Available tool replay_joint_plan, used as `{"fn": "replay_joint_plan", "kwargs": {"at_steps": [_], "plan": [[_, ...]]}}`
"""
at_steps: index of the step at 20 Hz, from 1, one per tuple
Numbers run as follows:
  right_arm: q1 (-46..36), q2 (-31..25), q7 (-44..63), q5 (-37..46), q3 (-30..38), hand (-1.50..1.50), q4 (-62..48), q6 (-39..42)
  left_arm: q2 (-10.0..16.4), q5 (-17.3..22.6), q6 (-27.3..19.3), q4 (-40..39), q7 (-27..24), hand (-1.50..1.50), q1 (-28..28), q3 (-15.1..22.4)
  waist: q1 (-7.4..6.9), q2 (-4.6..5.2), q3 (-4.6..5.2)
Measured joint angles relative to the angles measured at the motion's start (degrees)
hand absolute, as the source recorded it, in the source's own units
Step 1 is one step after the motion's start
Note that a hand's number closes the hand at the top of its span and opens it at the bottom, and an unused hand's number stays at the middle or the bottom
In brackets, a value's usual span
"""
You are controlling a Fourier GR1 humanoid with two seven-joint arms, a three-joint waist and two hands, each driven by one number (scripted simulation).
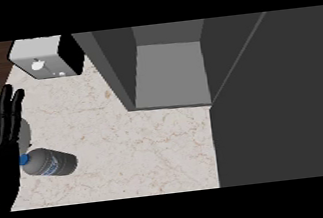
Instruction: Pick up the bottled water, place it into the cabinet and close the cabinet
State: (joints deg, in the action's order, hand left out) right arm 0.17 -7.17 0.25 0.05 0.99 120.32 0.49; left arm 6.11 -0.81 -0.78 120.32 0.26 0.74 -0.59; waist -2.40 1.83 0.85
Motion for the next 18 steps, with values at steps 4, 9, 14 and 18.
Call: {"fn": "replay_joint_plan", "kwargs": {"at_steps": [4,9,14,18], "plan": [[2.67,1.28,0.08,1.5,-2.41,-1.5,2.08,-0.34,4.35,9.1,7.43,-0.31,-2.53,-1.5,2.81,-5.54,1.2,-1.27,-0.49],[7.51,2.51,1.59,-1.15,-6.49,-1.5,5.54,1.77,7.75,25.71,17.78,-1.04,-0.53,-1.5,8.96,-8.54,1.24,-2.09,-0.63],[11.33,2.51,6.72,-3.17,-10.87,-1.5,12.04,3.29,12.39,44.26,22.35,2.48,6.5,-1.5,15.54,-14.64,1.21,-2.32,-0.75],[15.03,1.9,11.08,-4.22,-12.92,-1.5,19.19,3.59,16.77,56.77,23.06,6.48,11.51,-1.5,20.1,-21.34,1.51,-2.29,-0.82]]}}
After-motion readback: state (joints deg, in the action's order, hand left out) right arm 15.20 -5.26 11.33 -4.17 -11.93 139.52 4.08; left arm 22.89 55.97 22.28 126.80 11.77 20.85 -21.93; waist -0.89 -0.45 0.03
